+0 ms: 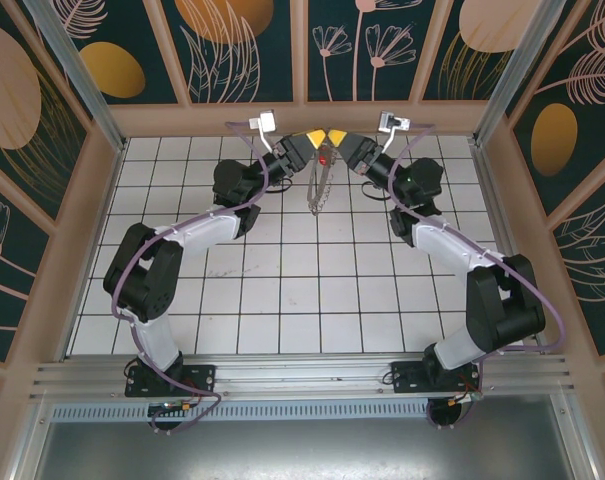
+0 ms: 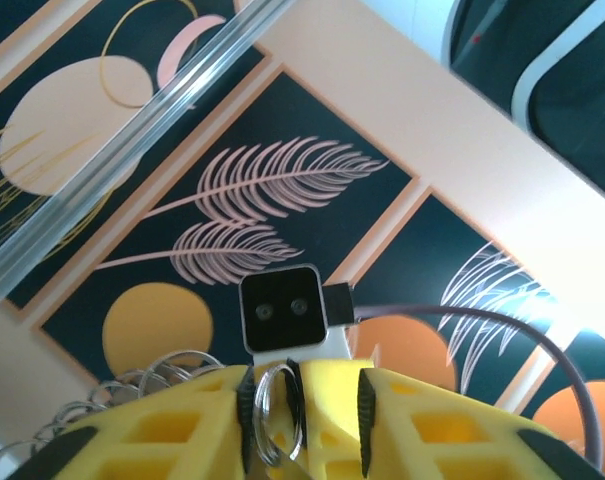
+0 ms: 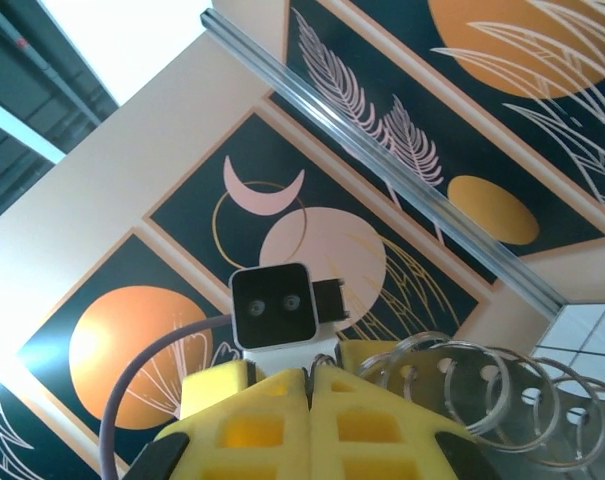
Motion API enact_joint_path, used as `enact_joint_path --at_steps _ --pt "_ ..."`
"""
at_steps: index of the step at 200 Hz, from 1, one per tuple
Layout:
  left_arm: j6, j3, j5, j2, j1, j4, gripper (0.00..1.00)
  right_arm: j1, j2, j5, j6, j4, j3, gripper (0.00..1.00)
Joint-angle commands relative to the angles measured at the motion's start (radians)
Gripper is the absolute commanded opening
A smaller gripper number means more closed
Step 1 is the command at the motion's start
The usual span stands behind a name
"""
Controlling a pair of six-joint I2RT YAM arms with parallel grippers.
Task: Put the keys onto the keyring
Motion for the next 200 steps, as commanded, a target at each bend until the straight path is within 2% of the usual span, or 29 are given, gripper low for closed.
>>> enact_joint_path --at_steps 1,37,89,117,200 --pt "0.11 0.004 0.015 -0.077 0.01 -0.091 0.42 -0.043 -0.015 -0.073 -0.036 0.007 0.035 0.0" --pt "0.202 0.034 0.077 -0.105 0.036 -0.246 0.49 -0.099 -0.015 -0.183 -0.075 -0.034 0.035 0.0" --pt "0.356 0.157 0.203 -0.067 0.044 -0.51 0.5 -0.136 -0.013 -0.271 -0.102 -0.043 0.022 0.0" --pt "0.381 0.194 0.236 -0.035 0.047 -0.556 0.5 -0.136 -0.008 -0.295 -0.079 -0.001 0.012 0.0" --pt "0.381 0.227 0.346 0.003 0.059 -0.529 0.49 -0.136 -0.009 -0.333 -0.039 0.067 -0.004 0.0"
